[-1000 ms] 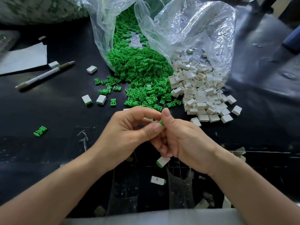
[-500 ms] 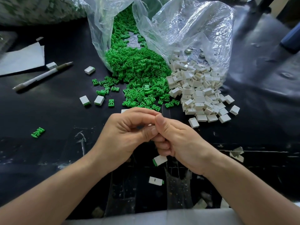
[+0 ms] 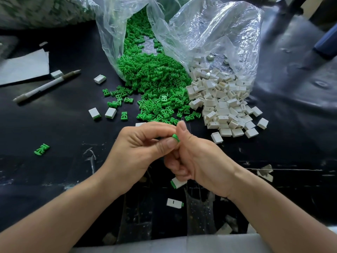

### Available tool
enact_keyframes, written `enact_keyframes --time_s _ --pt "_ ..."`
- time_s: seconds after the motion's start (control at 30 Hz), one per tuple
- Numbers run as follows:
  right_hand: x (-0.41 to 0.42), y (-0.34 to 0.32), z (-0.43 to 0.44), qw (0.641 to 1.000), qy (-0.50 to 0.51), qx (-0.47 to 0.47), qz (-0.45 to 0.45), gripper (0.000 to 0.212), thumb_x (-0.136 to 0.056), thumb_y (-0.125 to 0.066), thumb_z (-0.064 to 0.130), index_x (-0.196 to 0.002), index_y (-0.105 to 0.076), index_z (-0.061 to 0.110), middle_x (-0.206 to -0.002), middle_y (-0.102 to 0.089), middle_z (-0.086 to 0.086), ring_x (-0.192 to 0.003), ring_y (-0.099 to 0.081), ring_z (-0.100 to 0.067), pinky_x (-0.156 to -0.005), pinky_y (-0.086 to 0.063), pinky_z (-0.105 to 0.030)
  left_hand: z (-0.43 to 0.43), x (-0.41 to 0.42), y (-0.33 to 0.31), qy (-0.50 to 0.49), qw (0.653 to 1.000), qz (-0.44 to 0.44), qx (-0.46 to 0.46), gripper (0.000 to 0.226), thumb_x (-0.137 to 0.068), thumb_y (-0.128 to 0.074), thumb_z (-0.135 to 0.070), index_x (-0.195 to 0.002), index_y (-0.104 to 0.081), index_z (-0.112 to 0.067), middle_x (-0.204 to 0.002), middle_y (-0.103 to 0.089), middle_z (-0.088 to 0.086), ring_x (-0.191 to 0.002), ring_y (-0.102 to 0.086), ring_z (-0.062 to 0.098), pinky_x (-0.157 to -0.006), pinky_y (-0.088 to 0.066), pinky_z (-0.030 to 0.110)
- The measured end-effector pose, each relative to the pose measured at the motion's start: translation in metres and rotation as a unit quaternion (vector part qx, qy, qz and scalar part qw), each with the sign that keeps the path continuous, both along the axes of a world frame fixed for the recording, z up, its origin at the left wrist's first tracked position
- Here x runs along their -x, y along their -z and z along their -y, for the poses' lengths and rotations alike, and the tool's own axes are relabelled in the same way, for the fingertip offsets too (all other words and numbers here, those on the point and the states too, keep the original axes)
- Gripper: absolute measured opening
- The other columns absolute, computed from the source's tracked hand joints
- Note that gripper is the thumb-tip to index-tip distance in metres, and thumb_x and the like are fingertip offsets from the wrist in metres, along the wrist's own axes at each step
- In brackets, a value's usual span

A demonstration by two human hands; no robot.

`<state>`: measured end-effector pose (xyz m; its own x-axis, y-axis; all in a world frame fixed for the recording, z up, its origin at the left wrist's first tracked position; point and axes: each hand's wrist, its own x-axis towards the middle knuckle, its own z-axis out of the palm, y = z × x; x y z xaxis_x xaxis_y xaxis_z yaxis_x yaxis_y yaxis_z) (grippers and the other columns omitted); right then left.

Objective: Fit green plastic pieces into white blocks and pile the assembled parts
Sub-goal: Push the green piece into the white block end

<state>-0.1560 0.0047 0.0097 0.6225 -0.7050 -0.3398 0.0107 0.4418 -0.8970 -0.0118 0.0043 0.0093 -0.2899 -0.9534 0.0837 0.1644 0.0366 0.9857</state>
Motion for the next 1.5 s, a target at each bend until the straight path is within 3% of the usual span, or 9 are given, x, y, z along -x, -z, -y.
enact_keyframes --time_s 0.07,0.13,0.43,0.6,0.77,1.07,1.27,1.4,1.5 --pt "-0.0010 -0.0008 -0.0008 1.000 0.004 0.021 -0.015 0.065 -0.070 -0.030 0.073 -0.091 -0.063 0.021 -0.057 -0.037 0.005 -0.051 -0.030 -0.006 -0.049 -0.025 -0.020 -0.0002 -0.0015 -0.0002 0.010 1.000 0.006 0.006 0.017 -0.071 -0.065 -0.007 -0.087 -0.069 -0.001 -0.069 -0.068 0.001 -0.060 -0.060 0.016 -0.057 -0.051 0.023" --pt "0.0000 -0.0016 -0.0012 0.998 0.014 0.032 -0.043 0.066 -0.072 -0.030 0.073 -0.080 -0.052 0.012 -0.056 -0.035 0.007 -0.050 -0.028 -0.006 -0.049 -0.023 -0.021 -0.0005 -0.0018 -0.0003 0.010 1.000 0.013 0.010 0.017 -0.072 -0.063 -0.007 -0.086 -0.069 -0.002 -0.065 -0.066 -0.003 -0.057 -0.055 0.018 -0.057 -0.050 0.023" --pt "-0.0018 -0.0045 -0.0046 0.993 0.039 0.060 -0.091 0.049 -0.075 -0.027 0.061 -0.069 -0.040 0.015 -0.049 -0.026 0.010 -0.044 -0.020 -0.006 -0.042 -0.018 -0.018 -0.0014 -0.0012 0.0005 0.003 1.000 0.013 0.001 0.019 -0.067 -0.063 -0.011 -0.083 -0.073 -0.006 -0.063 -0.065 0.001 -0.060 -0.058 0.014 -0.060 -0.052 0.021" --pt "-0.0017 -0.0035 -0.0019 0.996 0.030 0.021 -0.077 0.059 -0.065 -0.028 0.070 -0.067 -0.045 0.014 -0.046 -0.032 0.010 -0.042 -0.024 -0.006 -0.041 -0.020 -0.017 -0.0002 0.0000 -0.0018 0.008 1.000 0.023 0.016 0.014 -0.069 -0.062 -0.009 -0.081 -0.069 -0.006 -0.059 -0.063 -0.004 -0.053 -0.053 0.009 -0.056 -0.048 0.020" --pt "0.0036 -0.0041 0.0015 0.997 0.017 0.022 -0.068 0.059 -0.070 -0.029 0.069 -0.068 -0.050 0.014 -0.046 -0.037 0.010 -0.042 -0.027 -0.005 -0.042 -0.022 -0.016 -0.0005 -0.0029 -0.0013 0.022 0.999 0.012 -0.036 0.014 -0.070 -0.071 -0.010 -0.084 -0.075 -0.010 -0.062 -0.066 -0.004 -0.056 -0.055 0.006 -0.058 -0.047 0.016" --pt "0.0048 -0.0047 0.0026 0.997 0.002 0.027 -0.077 0.058 -0.077 -0.032 0.068 -0.070 -0.053 0.015 -0.047 -0.038 0.011 -0.043 -0.029 -0.005 -0.042 -0.025 -0.015 0.0010 -0.0070 -0.0037 0.031 0.995 0.004 -0.090 0.019 -0.068 -0.062 -0.010 -0.082 -0.075 -0.009 -0.062 -0.065 0.002 -0.057 -0.055 0.010 -0.061 -0.048 0.018" --pt "0.0049 -0.0075 0.0011 0.993 0.014 0.075 -0.093 0.055 -0.083 -0.032 0.063 -0.073 -0.053 0.014 -0.048 -0.037 0.011 -0.043 -0.029 -0.003 -0.042 -0.025 -0.013 0.0001 -0.0064 -0.0063 0.033 0.993 -0.012 -0.111 0.022 -0.067 -0.059 -0.006 -0.080 -0.076 -0.010 -0.088 -0.074 0.006 -0.069 -0.058 0.019 -0.065 -0.053 0.021" --pt "0.0062 -0.0074 -0.0002 0.987 0.023 0.114 -0.107 0.055 -0.079 -0.032 0.055 -0.083 -0.057 0.006 -0.055 -0.039 0.008 -0.047 -0.033 -0.002 -0.044 -0.028 -0.012 0.0003 -0.0059 -0.0057 0.045 0.990 -0.004 -0.131 0.022 -0.068 -0.060 -0.008 -0.084 -0.076 -0.010 -0.097 -0.066 0.027 -0.080 -0.058 0.028 -0.074 -0.054 0.027" --pt "0.0047 -0.0057 -0.0019 0.985 0.039 0.128 -0.106 0.046 -0.079 -0.035 0.058 -0.074 -0.053 0.016 -0.053 -0.040 0.012 -0.047 -0.033 -0.001 -0.045 -0.029 -0.012 0.0001 -0.0062 -0.0050 0.035 0.990 -0.002 -0.139 0.023 -0.068 -0.062 -0.009 -0.087 -0.073 -0.003 -0.096 -0.061 0.035 -0.077 -0.062 0.028 -0.074 -0.056 0.028"
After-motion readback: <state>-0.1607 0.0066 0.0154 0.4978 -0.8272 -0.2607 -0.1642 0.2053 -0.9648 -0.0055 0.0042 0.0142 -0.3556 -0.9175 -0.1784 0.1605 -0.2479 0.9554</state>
